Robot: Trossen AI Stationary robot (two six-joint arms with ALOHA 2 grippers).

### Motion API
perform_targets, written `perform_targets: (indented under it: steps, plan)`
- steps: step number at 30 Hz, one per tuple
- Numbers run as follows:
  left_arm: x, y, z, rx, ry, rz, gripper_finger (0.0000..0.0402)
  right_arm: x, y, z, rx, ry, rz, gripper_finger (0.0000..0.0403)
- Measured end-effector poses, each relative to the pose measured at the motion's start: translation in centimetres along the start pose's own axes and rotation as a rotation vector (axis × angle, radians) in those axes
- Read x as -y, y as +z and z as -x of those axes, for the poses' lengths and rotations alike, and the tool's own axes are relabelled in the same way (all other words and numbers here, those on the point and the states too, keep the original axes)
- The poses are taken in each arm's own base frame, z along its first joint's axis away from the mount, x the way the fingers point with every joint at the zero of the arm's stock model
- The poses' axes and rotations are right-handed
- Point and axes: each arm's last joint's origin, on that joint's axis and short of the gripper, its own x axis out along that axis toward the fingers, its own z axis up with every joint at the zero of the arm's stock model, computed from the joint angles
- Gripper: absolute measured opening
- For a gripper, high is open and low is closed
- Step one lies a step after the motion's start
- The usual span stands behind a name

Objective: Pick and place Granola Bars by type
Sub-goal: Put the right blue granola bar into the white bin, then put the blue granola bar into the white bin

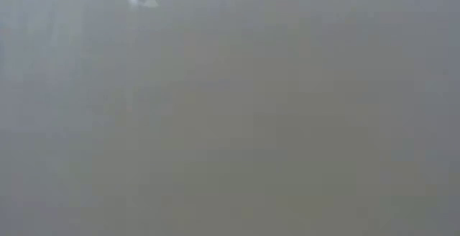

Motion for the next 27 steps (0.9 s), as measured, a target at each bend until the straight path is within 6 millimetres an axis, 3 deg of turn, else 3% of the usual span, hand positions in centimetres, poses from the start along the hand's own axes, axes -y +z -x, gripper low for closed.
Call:
perform_targets:
  steps: [16,27]
  plan:
    - [0.0,0.0,0.0,0.0,-0.001,0.0,0.0,-0.01,-0.01,0.0,-0.001,0.001,0.007,0.006]
    - [0.01,0.0,0.0,0.0,-0.001,0.0,0.0,-0.04,-0.01,0.02,0.0,0.004,0.006,0.0182]
